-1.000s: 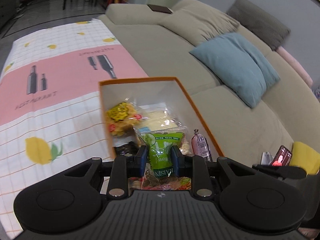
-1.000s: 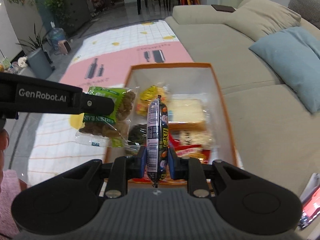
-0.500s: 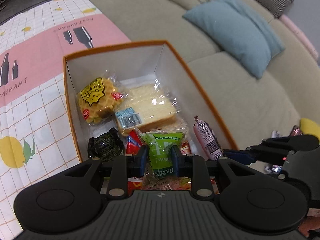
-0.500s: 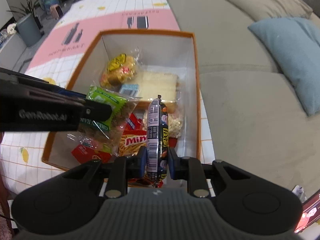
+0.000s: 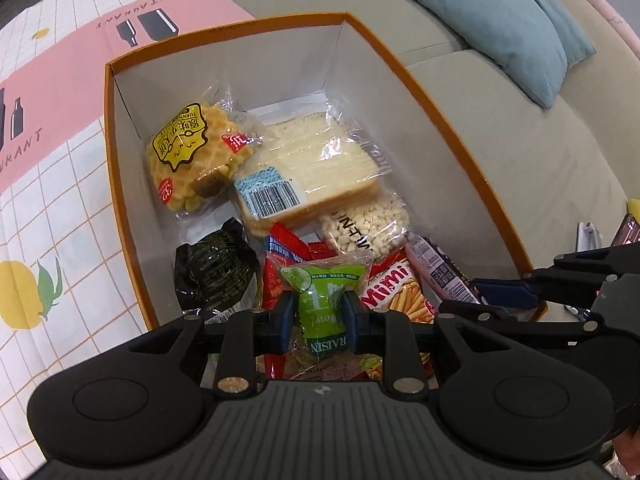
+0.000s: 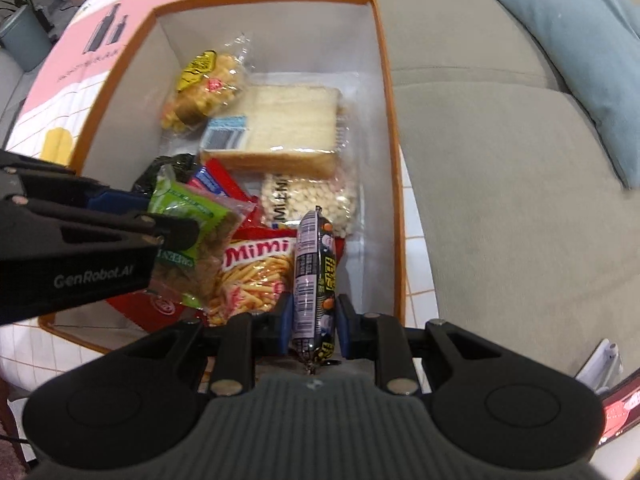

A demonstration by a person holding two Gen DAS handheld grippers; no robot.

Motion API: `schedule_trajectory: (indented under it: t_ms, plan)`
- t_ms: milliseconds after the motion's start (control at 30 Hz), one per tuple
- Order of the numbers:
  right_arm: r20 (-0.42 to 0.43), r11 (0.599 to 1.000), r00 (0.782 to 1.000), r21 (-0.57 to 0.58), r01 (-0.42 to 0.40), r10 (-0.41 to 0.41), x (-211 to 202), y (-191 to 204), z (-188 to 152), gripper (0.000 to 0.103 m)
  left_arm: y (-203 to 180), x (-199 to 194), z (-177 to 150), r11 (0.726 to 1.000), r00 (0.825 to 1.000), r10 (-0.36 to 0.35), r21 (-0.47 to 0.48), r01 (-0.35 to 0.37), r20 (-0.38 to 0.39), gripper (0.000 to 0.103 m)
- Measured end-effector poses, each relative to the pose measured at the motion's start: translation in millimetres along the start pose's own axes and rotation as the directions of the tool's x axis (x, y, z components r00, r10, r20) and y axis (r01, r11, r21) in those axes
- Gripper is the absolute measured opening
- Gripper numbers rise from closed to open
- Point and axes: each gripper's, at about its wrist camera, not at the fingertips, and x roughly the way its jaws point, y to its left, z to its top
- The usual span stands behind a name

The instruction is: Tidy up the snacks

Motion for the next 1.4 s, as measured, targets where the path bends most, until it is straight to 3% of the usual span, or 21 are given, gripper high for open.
schedule_trajectory:
  t_ms: [367,467,500,600,767,867,967,1067,1300,1400]
  plan:
    - [-0.025,1.000,1.000,0.014,0.007,-0.007,4.1,1.1,3.4,0.022,2.9,5.3,-0.8,1.000,0.999,0.013,0.022,-0.012,-0.052,0.033]
    - [-0.023,1.000,1.000,0.015,0.014,-0.014,2.3,2.4,3.7,0.025,1.4,-0.2,-3.9,0.998,0.999,0.023,0.054,-0.020,-0.045,0.046]
    - [-0.021,1.000,1.000,0.015,0.015,-0.014,1.4,2.6,3.8,0.032,-0.3,-2.8,-5.2,0.997,0.999,0.023,0.072,-0.020,-0.042,0.048]
    - [-0.011,1.000,1.000,0.017,0.017,-0.017,-5.2,4.2,5.0,0.044,-3.2,-16.6,-8.2,0.994,0.999,0.034,0.106,-0.034,-0.003,0.051]
    - [0.022,1.000,1.000,0.003,0.012,-0.012,-23.9,11.2,5.8,0.053,2.2,-52.2,-9.8,0.994,0.996,0.033,0.096,-0.041,0.084,0.052]
    - [0.064,1.000,0.998,-0.006,-0.003,0.004,-40.0,16.5,5.6,0.058,4.7,-79.3,-14.3,0.991,0.984,0.066,0.101,-0.084,0.166,0.052]
    - [0.121,1.000,0.993,-0.015,-0.004,0.005,-58.8,22.6,3.7,0.060,6.5,-106.5,-24.1,0.978,0.955,0.151,0.103,-0.182,0.256,0.052]
    - [0.221,1.000,0.975,-0.022,0.011,-0.005,-81.5,31.2,-2.7,0.063,5.0,-132.0,-38.2,0.954,0.908,0.235,0.096,-0.284,0.346,0.052]
    - [0.475,0.999,0.880,-0.039,0.035,-0.012,-133.6,56.0,-31.7,0.066,4.5,-170.5,-79.1,0.893,0.772,0.360,0.047,-0.448,0.525,0.052]
    - [0.559,0.999,0.829,-0.020,0.049,-0.030,-147.1,67.7,-50.0,0.067,4.6,-179.0,-93.7,0.877,0.740,0.397,0.013,-0.481,0.543,0.052]
